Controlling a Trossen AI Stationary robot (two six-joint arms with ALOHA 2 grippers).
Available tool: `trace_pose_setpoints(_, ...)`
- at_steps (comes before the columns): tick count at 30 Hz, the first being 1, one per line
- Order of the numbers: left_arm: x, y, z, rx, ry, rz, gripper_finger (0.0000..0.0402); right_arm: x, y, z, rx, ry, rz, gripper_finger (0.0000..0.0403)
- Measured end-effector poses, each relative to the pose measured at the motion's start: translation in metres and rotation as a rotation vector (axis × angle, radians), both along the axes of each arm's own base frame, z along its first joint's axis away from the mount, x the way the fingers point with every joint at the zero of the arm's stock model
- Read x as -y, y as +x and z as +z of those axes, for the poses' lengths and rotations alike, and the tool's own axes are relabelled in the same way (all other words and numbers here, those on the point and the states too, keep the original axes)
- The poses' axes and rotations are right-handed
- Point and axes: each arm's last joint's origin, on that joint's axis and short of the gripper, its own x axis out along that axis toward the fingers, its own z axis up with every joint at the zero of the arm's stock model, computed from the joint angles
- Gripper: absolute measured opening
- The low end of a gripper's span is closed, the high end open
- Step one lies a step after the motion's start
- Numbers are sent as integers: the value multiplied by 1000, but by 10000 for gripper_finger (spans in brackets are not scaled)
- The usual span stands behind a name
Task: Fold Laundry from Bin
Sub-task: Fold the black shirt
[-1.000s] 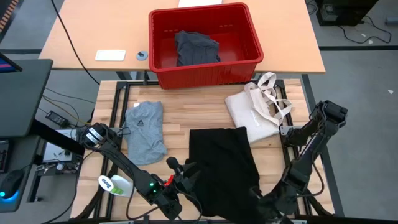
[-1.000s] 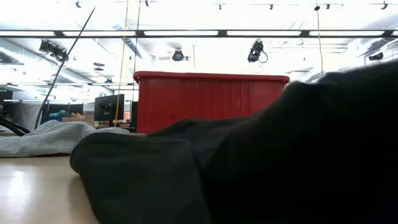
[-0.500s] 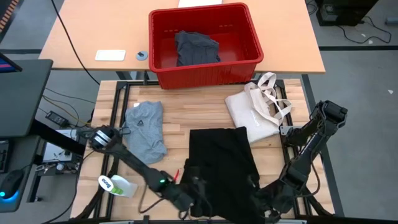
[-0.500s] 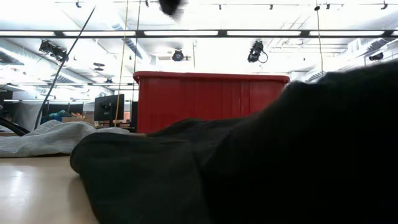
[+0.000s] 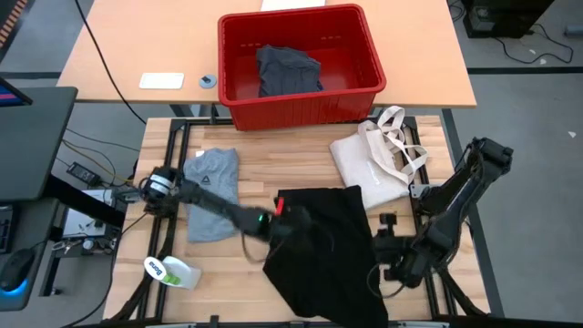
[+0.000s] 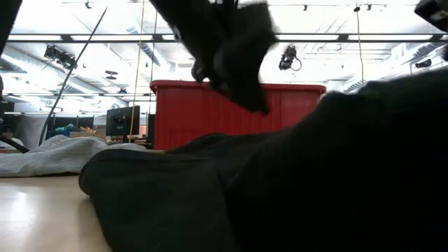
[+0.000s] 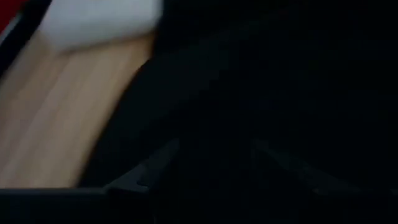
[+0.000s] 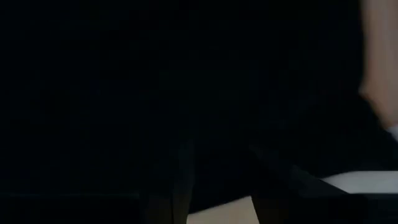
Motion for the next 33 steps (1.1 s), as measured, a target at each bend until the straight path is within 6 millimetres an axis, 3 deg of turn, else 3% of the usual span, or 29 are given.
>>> trace_pose_setpoints(4, -41, -4, -4, -164, -17, 59, 192, 27, -7, 23, 46, 15, -41, 146)
trace_pose_setpoints(7, -50, -18, -2, -310, 19, 53, 192, 45, -12, 28, 86, 37, -68, 146)
trace_pose_setpoints(10, -51, -34, -5, -496, 166, 4, 192, 58, -17, 22, 123, 50, -85, 145)
trace_pose_setpoints(15, -58, -45, -21, -610, 367, -53, 192, 67, -18, 0, 172, 79, -75, 145)
trace_pose_setpoints(24, -69, -36, -41, -580, 533, -208, 192, 65, -16, -24, 230, 133, -21, 145)
trace_pose_setpoints(33, -81, -24, -48, -507, 556, -361, 192, 62, -13, -24, 260, 142, 36, 145)
